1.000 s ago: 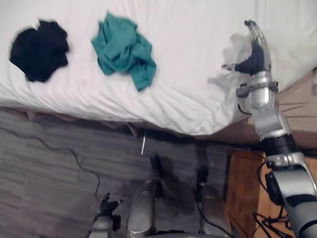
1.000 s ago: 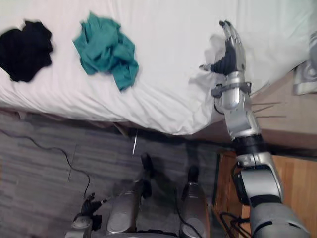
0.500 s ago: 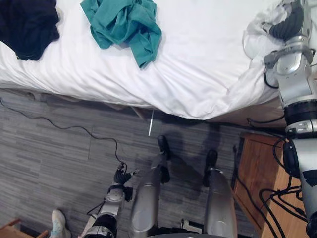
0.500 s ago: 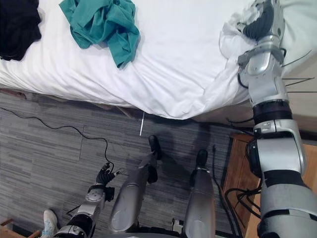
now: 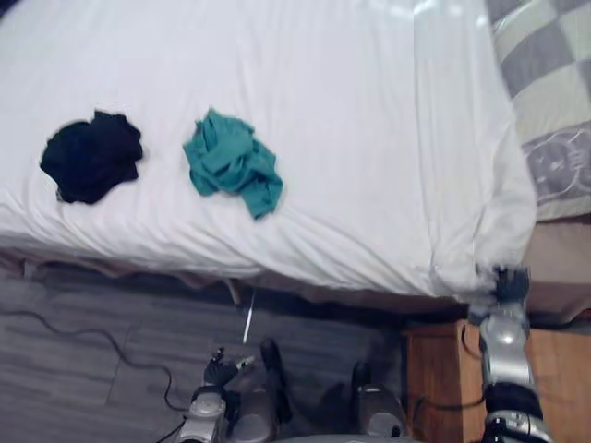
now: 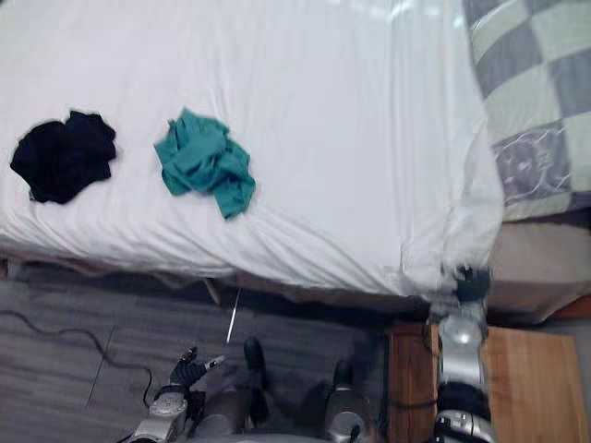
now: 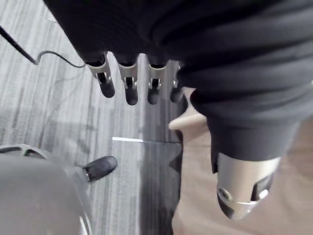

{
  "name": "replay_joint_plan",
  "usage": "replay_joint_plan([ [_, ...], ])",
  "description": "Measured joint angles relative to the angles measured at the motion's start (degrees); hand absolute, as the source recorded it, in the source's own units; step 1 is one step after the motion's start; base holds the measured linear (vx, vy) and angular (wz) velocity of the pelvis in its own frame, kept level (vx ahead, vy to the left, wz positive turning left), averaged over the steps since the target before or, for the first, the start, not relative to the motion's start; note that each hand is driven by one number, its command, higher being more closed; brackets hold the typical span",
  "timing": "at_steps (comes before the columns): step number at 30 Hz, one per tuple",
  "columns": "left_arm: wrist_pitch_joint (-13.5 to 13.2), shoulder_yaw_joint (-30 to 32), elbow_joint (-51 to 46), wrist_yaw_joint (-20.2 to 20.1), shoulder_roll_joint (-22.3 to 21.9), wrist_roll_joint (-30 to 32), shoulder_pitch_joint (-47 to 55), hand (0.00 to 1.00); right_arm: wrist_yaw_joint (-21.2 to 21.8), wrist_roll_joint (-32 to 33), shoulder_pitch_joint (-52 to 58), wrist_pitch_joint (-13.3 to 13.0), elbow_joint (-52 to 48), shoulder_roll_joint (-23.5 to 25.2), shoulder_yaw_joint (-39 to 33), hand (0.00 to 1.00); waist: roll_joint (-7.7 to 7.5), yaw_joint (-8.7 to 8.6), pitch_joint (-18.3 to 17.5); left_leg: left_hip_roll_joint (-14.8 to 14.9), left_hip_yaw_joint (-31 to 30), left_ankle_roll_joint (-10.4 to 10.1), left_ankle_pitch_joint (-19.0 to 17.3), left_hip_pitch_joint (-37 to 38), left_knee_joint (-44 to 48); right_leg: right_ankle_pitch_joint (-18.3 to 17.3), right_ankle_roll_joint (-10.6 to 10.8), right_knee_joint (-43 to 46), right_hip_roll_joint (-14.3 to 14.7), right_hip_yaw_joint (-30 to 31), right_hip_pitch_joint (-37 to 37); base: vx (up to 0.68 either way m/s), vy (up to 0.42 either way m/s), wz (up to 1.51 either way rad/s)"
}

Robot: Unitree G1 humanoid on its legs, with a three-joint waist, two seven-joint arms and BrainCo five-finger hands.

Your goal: Tidy the bed and pick cloth on bed and put in laundry

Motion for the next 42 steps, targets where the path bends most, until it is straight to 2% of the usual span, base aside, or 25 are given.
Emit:
replay_joint_plan([
  [1,0.2,0.0,0.8,-0.1,-0.2,0.2,0.3,0.00,0.1,3.1,0.9,-0.2,1.5,0.8,-2.2,0.00,0.62,-0.84,-1.1,0.2,0.1,-0.2,-0.4,1.0,-0.3,0.1,0.2,-0.9,0.1,0.1,1.3,0.03,0.000,-0.09],
  [3,0.5,0.1,1.4,-0.8,-0.4,0.2,0.8,0.00,0.1,6.5,1.5,0.2,3.6,1.8,-5.1,0.00,1.27,-1.01,-2.0,0.6,0.4,-0.2,-0.7,2.2,-0.3,0.2,0.3,-1.6,0.4,0.2,2.5,0.02,-0.002,-0.16],
  [6,1.0,0.9,2.3,-1.2,-0.8,0.2,1.6,0.00,-0.1,12.8,5.0,2.7,7.1,3.6,-9.9,0.00,2.48,-0.97,-3.3,1.3,0.8,-0.4,-1.0,2.8,-0.4,0.4,0.3,-2.6,1.1,0.3,3.4,0.00,-0.011,-0.11],
  [9,1.6,3.3,3.5,-1.2,-1.3,0.1,2.7,0.00,-0.4,17.0,8.8,4.3,6.8,5.0,-13.8,0.00,2.97,-1.46,-3.7,1.8,1.7,-0.4,-1.0,2.9,-0.4,1.0,0.4,-3.7,1.9,1.3,3.4,0.00,-0.006,-0.19],
  [14,1.6,5.5,3.6,-1.2,-1.4,0.1,3.9,0.00,-3.5,16.3,12.8,4.5,-7.3,5.8,-18.7,0.00,2.43,-2.62,-4.5,2.0,1.9,-0.9,-1.7,3.0,-0.4,1.2,0.3,-4.3,1.9,1.6,3.5,0.00,0.004,-0.05],
  [15,1.7,6.4,3.6,-1.1,-1.4,0.2,4.2,0.00,-4.7,14.8,12.8,4.5,-11.5,5.8,-19.8,1.00,2.18,-2.69,-5.0,2.1,1.9,-0.9,-1.7,3.0,-0.4,1.2,0.3,-4.3,2.0,1.6,3.5,0.00,0.000,0.00],
  [18,1.6,6.7,3.6,-1.0,-0.7,0.3,4.5,0.00,-8.8,10.5,10.1,4.5,-19.9,5.6,-22.6,1.00,1.17,-2.59,-5.4,2.3,1.9,-1.0,-1.7,2.9,-0.4,1.5,-0.1,-4.3,2.2,2.0,3.5,0.00,0.000,0.00],
  [21,1.6,6.6,3.8,-1.0,-0.3,0.4,4.4,0.00,-11.4,8.6,6.3,4.2,-22.0,3.9,-22.3,1.00,0.70,-2.53,-5.4,2.4,2.0,-0.9,-1.6,2.8,-0.4,2.1,-0.4,-4.2,2.4,2.4,3.1,0.02,0.003,-0.05],
  [24,1.6,6.5,3.8,-1.0,0.0,0.4,4.3,0.00,-11.2,8.6,1.8,4.1,-21.8,-1.2,-16.3,1.00,0.78,-2.37,-5.3,2.4,2.0,-0.9,-1.4,1.1,-0.3,2.2,-0.4,-2.9,2.4,3.0,1.0,0.01,0.007,-0.03],
  [26,1.6,6.0,3.8,-1.0,0.3,0.4,3.5,0.00,-10.9,8.9,-3.0,3.4,-21.7,-5.1,-11.5,1.00,1.08,-2.15,-3.7,2.3,1.7,-0.3,-0.8,-0.5,-0.3,2.2,-0.4,-1.3,2.3,3.0,-1.2,-0.02,0.005,0.04],
  [28,1.5,5.7,3.7,-1.0,0.5,0.3,2.2,0.00,-10.0,9.8,-7.9,1.6,-21.5,-8.3,-8.0,1.00,1.49,-0.99,-1.5,2.3,1.3,-0.2,-0.3,-2.2,0.0,2.0,-0.5,0.3,2.3,2.9,-3.4,-0.05,0.007,0.13],
  [30,1.3,4.6,3.5,-1.0,1.0,-0.2,0.5,0.00,-9.1,11.7,-15.7,-0.3,-20.0,-12.4,-3.7,1.00,2.44,-0.81,1.8,2.0,-0.3,0.2,0.9,-5.4,0.1,1.2,-0.6,3.5,1.9,1.6,-7.1,-0.08,-0.008,0.37],
  [32,1.2,3.8,3.3,-1.0,1.5,-0.9,-0.8,0.00,-8.7,12.7,-22.0,-0.8,-17.9,-15.0,-1.7,1.00,3.20,0.08,4.6,1.4,-1.5,0.2,1.3,-7.6,0.1,0.3,-0.7,6.5,1.1,1.4,-10.5,-0.09,-0.024,0.29],
  [34,0.7,3.2,2.2,-0.7,1.7,-2.0,-1.9,0.00,-8.9,14.2,-29.1,-1.3,-14.6,-18.7,-0.3,1.00,5.09,1.51,7.6,1.0,-1.6,0.7,2.1,-11.9,1.5,-0.4,-0.7,10.1,0.1,1.3,-15.4,-0.06,-0.038,0.23],
  [38,0.1,0.9,1.8,0.7,2.4,-4.3,-3.6,0.00,-11.2,16.6,-34.7,-2.2,-8.1,-22.3,-0.1,1.00,6.69,2.36,9.4,0.3,-1.5,1.4,1.9,-19.0,6.2,-1.7,-0.7,15.4,-1.5,2.0,-22.8,-0.02,-0.053,0.17],
  [40,-0.4,0.9,1.8,1.7,2.2,-5.8,-5.2,0.00,-12.8,18.3,-34.6,-2.3,-6.0,-22.5,0.0,1.00,6.90,2.48,10.4,0.7,-0.6,3.1,0.5,-23.7,10.9,-2.6,-0.5,18.8,-2.1,3.5,-27.5,-0.01,-0.051,-0.03],
  [42,-0.6,1.0,0.5,2.4,1.7,-7.1,-6.4,0.00,-13.7,20.1,-33.5,-2.7,-6.8,-22.2,0.1,1.00,6.85,2.54,11.8,1.8,0.3,3.3,-2.3,-27.0,16.8,-3.2,-0.7,21.6,-2.2,4.7,-30.1,-0.04,-0.029,-0.24],
])
